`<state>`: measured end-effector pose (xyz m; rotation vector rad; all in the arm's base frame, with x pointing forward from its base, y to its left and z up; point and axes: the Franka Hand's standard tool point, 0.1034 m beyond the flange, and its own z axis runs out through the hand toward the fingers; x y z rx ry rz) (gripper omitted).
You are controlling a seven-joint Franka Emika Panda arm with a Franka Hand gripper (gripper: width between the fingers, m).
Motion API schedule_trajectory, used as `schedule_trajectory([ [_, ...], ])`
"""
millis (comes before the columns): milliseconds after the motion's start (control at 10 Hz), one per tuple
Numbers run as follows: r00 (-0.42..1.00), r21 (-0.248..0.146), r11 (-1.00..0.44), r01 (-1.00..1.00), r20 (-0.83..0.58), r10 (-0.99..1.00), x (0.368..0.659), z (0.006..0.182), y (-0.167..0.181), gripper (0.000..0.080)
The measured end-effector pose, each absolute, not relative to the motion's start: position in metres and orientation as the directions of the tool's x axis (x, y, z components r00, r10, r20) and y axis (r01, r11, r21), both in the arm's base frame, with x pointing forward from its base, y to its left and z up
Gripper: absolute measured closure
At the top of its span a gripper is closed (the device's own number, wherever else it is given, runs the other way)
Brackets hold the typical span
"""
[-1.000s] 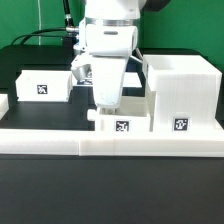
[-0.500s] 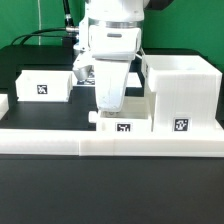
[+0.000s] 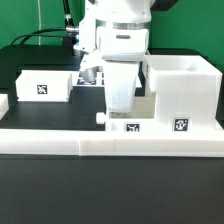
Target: Assemble drawer
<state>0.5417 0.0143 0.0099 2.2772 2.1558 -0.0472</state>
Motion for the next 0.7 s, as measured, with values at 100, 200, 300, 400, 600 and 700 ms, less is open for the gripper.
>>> schedule_trajectory([
  [100,0.035,-0.029,-0.036,0.999,-0.038,0.999,0.5418,0.0108,0.015,0.0757],
  [200,0.028,-0.03,-0.029,0.999,-0.047,0.999,0.5431,0.0126,0.0132,0.0757],
  [300,0.031,-0.026,-0.032,0.999,-0.045,0.999,0.5424,0.0126,0.0112,0.0757],
  [400,0.031,-0.027,-0.033,0.999,-0.045,0.999,0.5423,0.0116,0.0114,0.0757],
  [600,0.032,-0.027,-0.033,0.999,-0.045,0.999,0.5424,0.0116,0.0113,0.0757],
  [700,0.032,-0.026,-0.033,0.999,-0.044,0.998,0.5427,0.0121,0.0117,0.0638],
])
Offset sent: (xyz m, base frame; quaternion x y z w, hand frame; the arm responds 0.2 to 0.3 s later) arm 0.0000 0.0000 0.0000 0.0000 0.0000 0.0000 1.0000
